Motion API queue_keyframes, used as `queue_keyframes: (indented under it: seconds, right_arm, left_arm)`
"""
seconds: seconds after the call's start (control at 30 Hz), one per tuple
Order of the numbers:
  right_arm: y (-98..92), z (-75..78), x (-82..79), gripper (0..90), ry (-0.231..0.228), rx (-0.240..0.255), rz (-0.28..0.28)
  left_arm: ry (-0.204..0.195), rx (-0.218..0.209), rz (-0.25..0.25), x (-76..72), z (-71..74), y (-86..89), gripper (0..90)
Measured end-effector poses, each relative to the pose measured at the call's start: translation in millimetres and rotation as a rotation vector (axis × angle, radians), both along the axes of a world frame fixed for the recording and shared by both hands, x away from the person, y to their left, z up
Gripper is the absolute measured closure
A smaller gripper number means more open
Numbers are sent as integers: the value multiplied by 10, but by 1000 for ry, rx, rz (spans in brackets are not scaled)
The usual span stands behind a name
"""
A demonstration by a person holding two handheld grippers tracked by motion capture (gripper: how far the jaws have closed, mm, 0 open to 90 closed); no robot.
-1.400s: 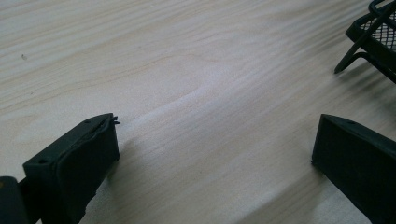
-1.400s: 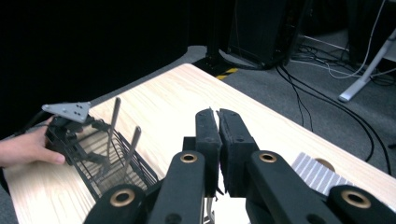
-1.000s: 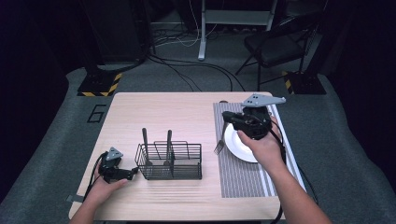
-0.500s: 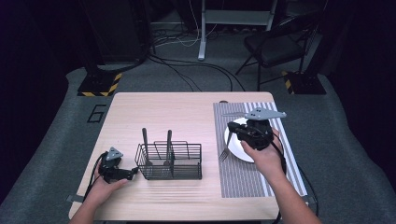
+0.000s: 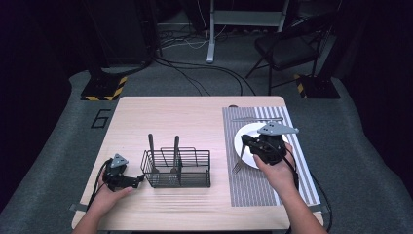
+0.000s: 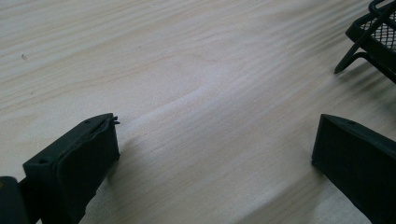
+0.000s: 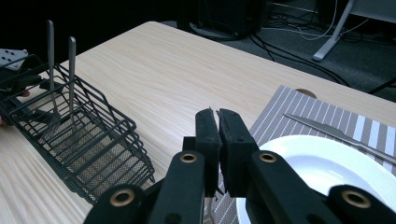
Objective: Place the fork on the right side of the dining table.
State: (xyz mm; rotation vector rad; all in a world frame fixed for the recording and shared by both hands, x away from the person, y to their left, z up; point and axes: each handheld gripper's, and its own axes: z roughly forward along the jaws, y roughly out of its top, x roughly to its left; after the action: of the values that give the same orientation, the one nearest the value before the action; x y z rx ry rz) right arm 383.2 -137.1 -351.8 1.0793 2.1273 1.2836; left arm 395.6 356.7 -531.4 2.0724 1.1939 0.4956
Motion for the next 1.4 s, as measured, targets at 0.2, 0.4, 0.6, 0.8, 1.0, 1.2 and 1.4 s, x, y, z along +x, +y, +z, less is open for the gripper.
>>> queue_keyframes:
  seconds: [0.2,0.4,0.6,0.8,1.0,1.2,1.4]
  right_arm:
    - [-54,-73,-12,869,10,10,-17]
    - [-92,-127,-38,869,18,11,-30]
    - [-139,-191,-66,869,31,15,-49]
    - [-241,-226,-98,864,39,49,-84]
    - [-362,-266,-117,825,53,96,-110]
    - [-497,-318,-129,807,65,130,-140]
    - [-614,-373,-125,790,88,174,-161]
  left_arm:
    - [0,-1,-1,0,0,0,2]
    - [0,0,-1,0,0,0,2]
    - [0,0,0,0,0,0,2]
    - [0,0,0,0,0,0,2]
    - [0,0,0,0,0,0,2]
    - [0,0,0,0,0,0,2]
    - [0,0,0,0,0,0,2]
